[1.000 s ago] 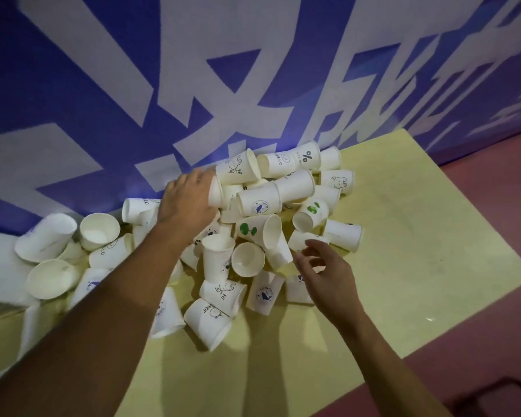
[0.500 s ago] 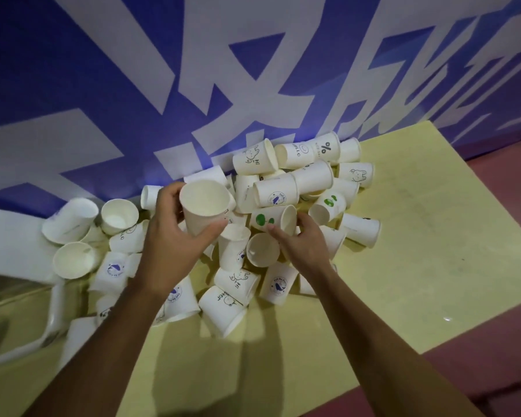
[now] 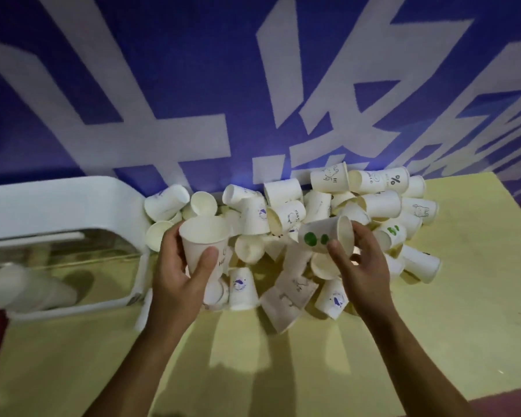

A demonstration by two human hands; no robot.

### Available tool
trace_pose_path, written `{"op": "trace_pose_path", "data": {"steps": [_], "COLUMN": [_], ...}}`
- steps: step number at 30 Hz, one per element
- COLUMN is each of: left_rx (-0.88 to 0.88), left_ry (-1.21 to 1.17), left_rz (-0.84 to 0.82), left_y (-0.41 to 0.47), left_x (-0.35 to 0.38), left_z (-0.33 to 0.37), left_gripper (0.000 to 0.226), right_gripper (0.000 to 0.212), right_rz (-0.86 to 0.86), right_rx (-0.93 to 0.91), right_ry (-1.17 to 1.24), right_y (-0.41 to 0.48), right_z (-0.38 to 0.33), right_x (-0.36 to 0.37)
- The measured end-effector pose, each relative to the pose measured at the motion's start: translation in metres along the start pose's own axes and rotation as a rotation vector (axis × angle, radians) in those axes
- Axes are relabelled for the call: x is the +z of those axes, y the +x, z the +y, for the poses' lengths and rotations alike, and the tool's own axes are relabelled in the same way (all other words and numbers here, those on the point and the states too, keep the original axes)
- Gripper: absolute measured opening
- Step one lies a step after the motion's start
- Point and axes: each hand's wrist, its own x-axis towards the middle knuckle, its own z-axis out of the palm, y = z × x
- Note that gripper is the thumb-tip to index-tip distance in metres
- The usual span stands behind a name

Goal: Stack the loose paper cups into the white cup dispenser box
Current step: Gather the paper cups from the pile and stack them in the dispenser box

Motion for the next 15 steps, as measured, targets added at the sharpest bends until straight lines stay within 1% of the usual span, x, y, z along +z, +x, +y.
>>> {"op": "trace_pose_path", "data": {"steps": [1,3,6,10,13,15], "left_rx": [-0.004,-0.003,0.025,0.106,0.12,0.135], "left_ry": [-0.004,0.005,0.023,0.11,0.161,0.211], "left_rz": [0.02,0.046,0.05,0.033,0.036,0.068], "left_y": [-0.005,-0.015,-0.028,-0.043,-0.05,-0.051], "left_x": [-0.017,-0.054,-0.117,-0.208,-0.274,-0.311], "left_z": [-0.003,-0.01,-0.018,-0.026,-0.035,-0.043], "left_gripper": [0.072,0.069,0.071,0.074,0.071,0.07], "right_gripper": [0.032,0.032,0.043,0.065,0.072,0.071], "right_rz": [-0.02,-0.08,-0.158,-0.277,-0.33,-0.349], "right_rx": [-0.011,-0.026,-0.064,-0.077,-0.102,-0.107], "right_ry": [0.009,0.04,0.064,0.111,0.078,0.072], "right_y": [-0.006,-0.021,-0.05,-0.099,-0.136,-0.157], "right_z": [-0.01,-0.031,-0.059,-0.095,-0.121,-0.133], "right_x": [0.012,0.041,0.093,0.173,0.235,0.273]}}
